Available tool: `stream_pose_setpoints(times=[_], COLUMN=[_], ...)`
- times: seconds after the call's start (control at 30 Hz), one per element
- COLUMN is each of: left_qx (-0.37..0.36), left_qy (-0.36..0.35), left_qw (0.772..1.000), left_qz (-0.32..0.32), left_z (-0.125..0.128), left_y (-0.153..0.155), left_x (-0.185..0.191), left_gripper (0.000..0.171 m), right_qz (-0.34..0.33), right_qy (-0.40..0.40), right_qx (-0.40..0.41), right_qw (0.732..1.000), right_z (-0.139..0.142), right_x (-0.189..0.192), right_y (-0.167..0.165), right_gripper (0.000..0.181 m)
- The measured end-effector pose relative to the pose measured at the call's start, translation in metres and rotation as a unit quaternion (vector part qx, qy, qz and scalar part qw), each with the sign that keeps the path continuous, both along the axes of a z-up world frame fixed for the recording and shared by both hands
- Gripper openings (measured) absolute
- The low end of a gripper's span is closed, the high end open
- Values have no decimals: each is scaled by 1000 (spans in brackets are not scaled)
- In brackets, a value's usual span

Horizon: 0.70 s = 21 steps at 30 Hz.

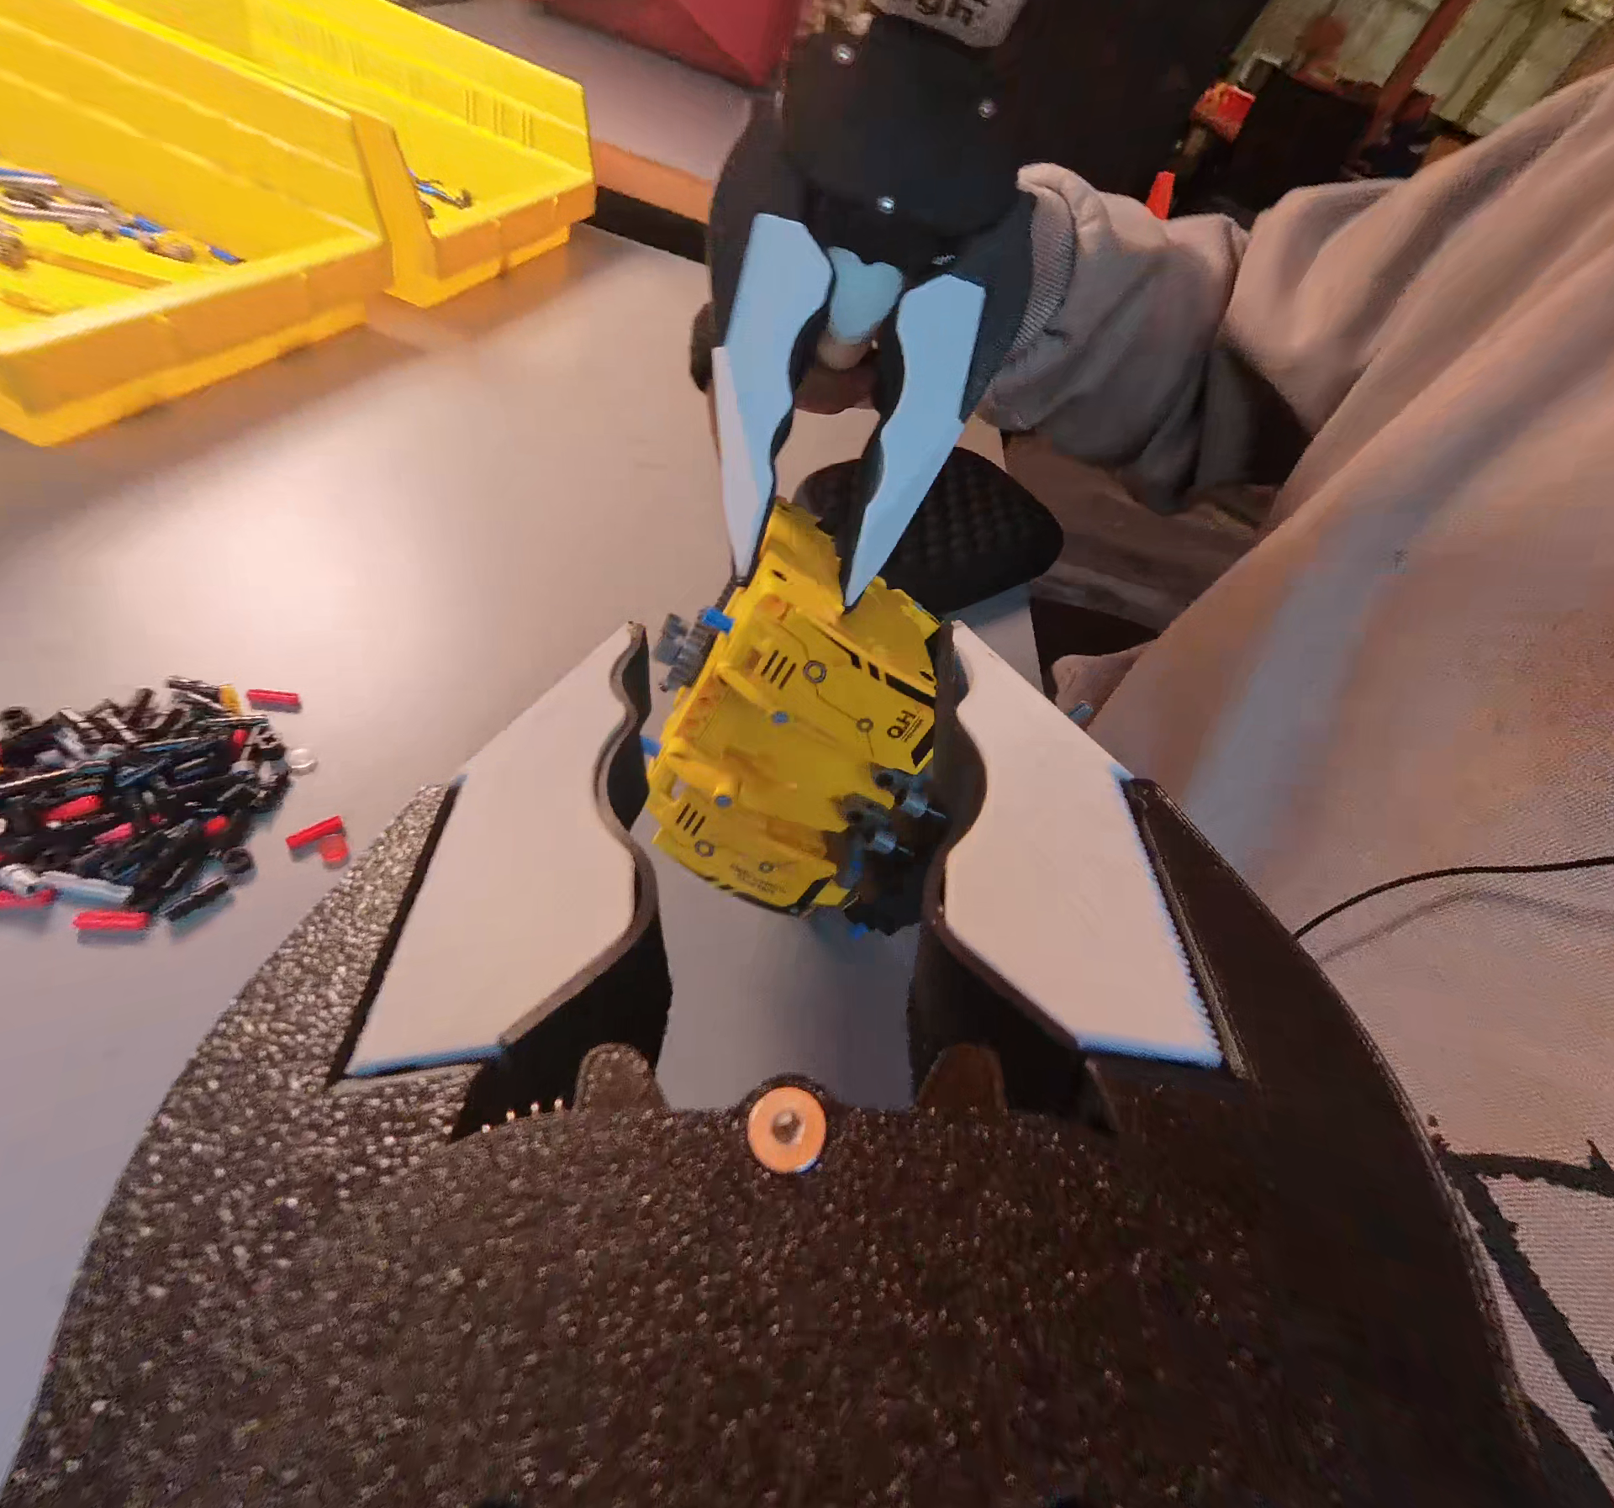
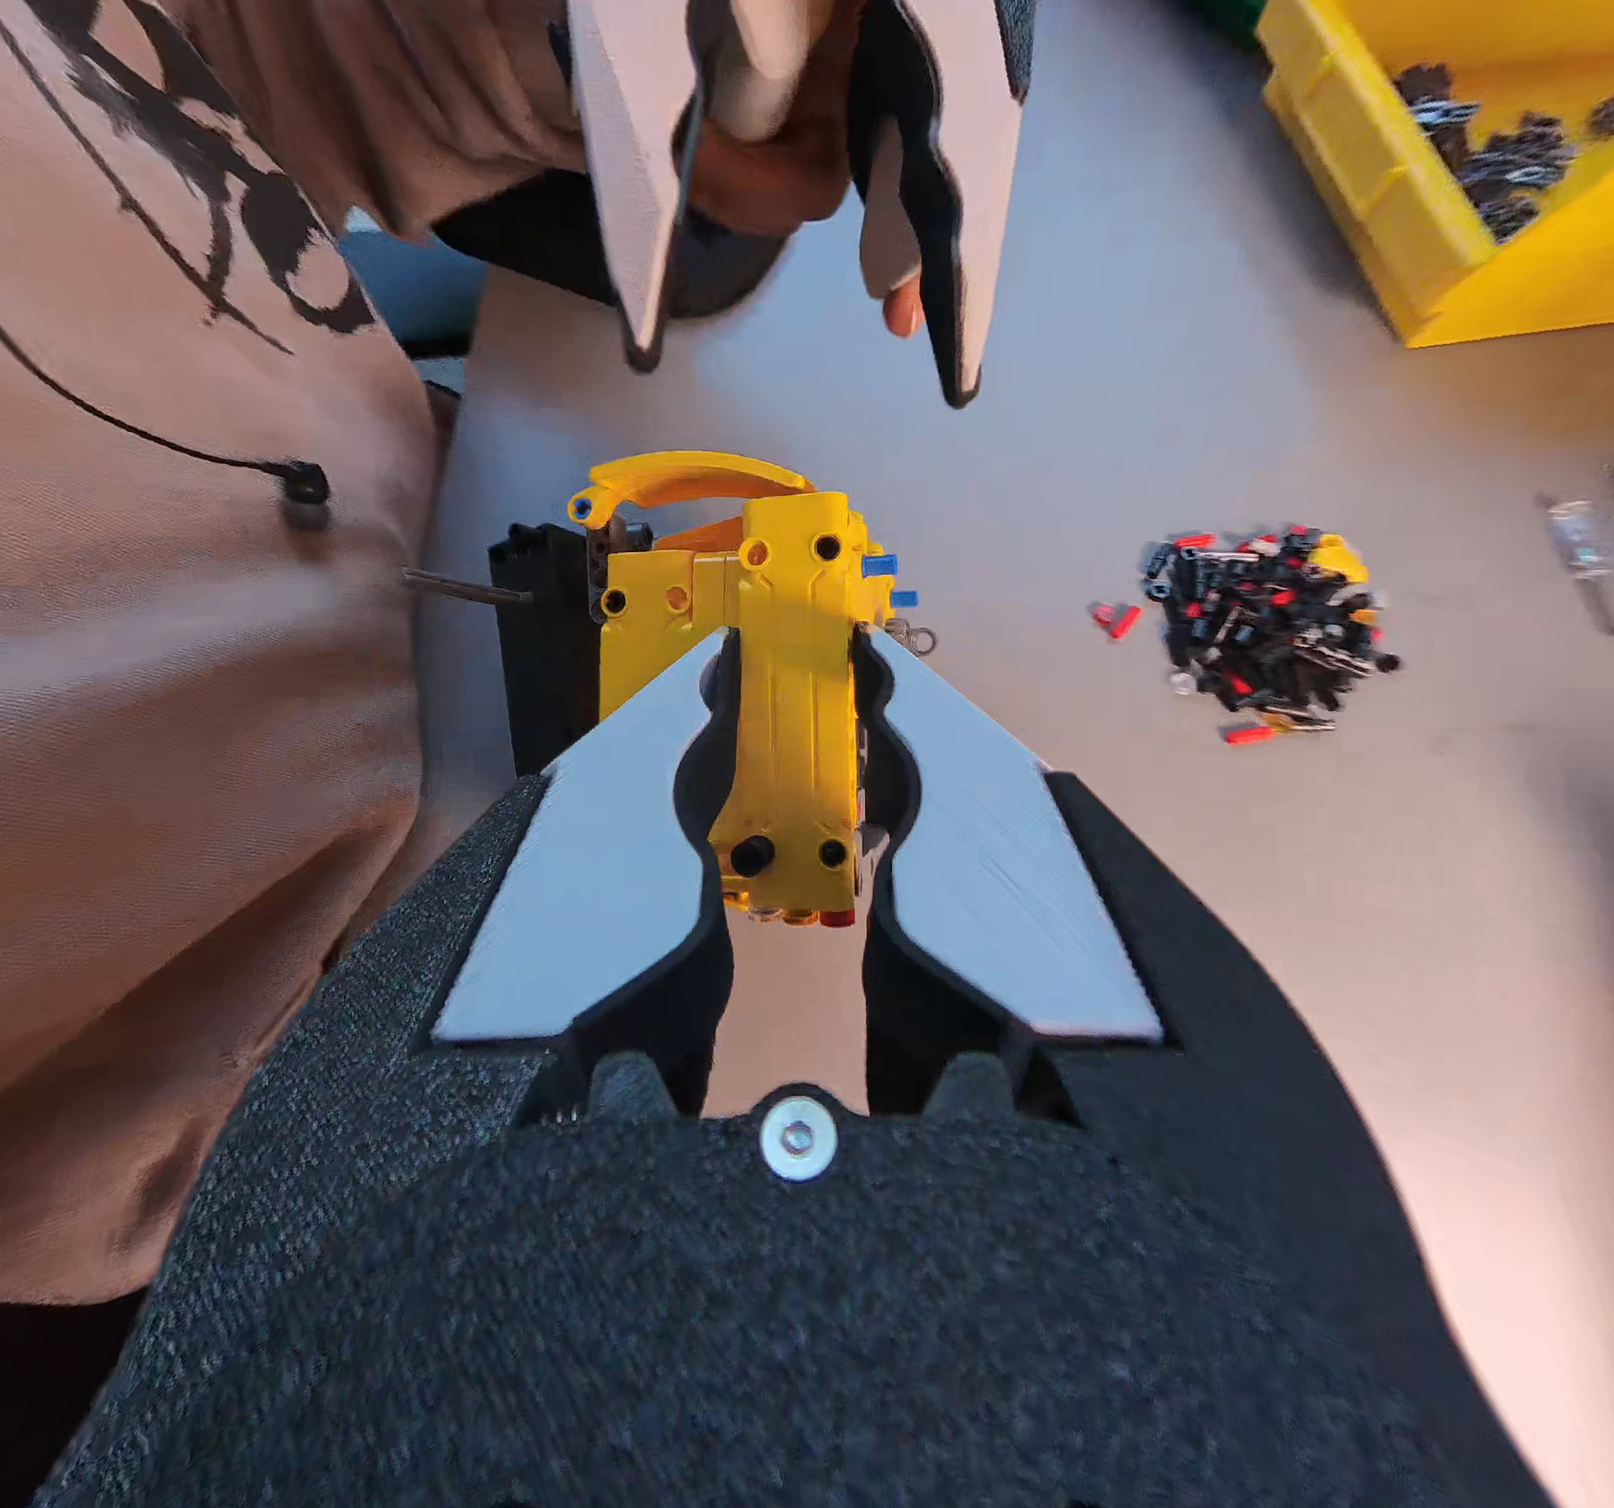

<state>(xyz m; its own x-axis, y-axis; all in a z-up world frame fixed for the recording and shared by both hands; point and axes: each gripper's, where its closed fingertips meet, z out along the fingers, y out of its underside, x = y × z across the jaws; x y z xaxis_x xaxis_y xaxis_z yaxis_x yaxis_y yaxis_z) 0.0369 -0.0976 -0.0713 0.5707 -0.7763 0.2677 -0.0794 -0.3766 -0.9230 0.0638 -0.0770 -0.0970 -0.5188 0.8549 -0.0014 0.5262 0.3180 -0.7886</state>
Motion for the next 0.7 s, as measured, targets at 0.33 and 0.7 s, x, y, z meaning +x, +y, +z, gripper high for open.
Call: stream_pose_setpoints(times=[0.33, 0.7], left_qx=[-114, -114], left_qy=[14, -37], left_qw=[993, 992], left_qz=[-17, -29], left_z=[-53, -65], left_y=[4, -8], left_x=[18, 11], left_gripper=[70, 49], right_qz=[-29, -17], right_qy=[24, 93], right_qx=[28, -33], right_qw=[999, 995], right_z=[-18, -20], right_x=[-24, -26], right_y=[-4, -22], right_gripper=[25, 22])
